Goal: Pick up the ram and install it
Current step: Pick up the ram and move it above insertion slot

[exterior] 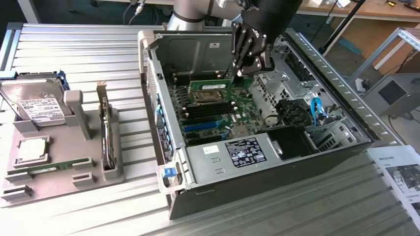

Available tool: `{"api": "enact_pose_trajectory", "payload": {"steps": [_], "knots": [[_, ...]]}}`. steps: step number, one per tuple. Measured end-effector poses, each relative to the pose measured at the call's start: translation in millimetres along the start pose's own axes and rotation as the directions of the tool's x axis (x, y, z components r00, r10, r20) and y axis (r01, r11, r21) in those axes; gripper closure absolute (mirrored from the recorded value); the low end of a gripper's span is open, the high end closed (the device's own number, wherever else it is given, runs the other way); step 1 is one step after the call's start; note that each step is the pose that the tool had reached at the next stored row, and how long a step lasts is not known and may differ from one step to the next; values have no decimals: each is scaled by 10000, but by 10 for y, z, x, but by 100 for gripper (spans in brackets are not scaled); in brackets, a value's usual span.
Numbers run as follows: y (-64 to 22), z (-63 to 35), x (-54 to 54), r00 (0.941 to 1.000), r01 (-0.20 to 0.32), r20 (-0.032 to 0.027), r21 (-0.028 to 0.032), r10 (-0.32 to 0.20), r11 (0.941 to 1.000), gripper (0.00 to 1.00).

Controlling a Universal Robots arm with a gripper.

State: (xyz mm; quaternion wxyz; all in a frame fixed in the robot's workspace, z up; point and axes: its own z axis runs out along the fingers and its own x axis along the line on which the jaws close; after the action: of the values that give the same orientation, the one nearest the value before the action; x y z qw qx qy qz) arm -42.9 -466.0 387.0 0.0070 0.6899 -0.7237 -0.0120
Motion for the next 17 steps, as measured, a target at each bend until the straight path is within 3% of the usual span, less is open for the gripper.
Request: {"api": "enact_pose_trajectory", "payload": {"steps": [8, 17], "knots": [[0, 14, -4, 10000, 0, 1, 0, 0, 10000, 88], [-4, 145, -3, 10000, 0, 2, 0, 0, 10000, 88]]}}
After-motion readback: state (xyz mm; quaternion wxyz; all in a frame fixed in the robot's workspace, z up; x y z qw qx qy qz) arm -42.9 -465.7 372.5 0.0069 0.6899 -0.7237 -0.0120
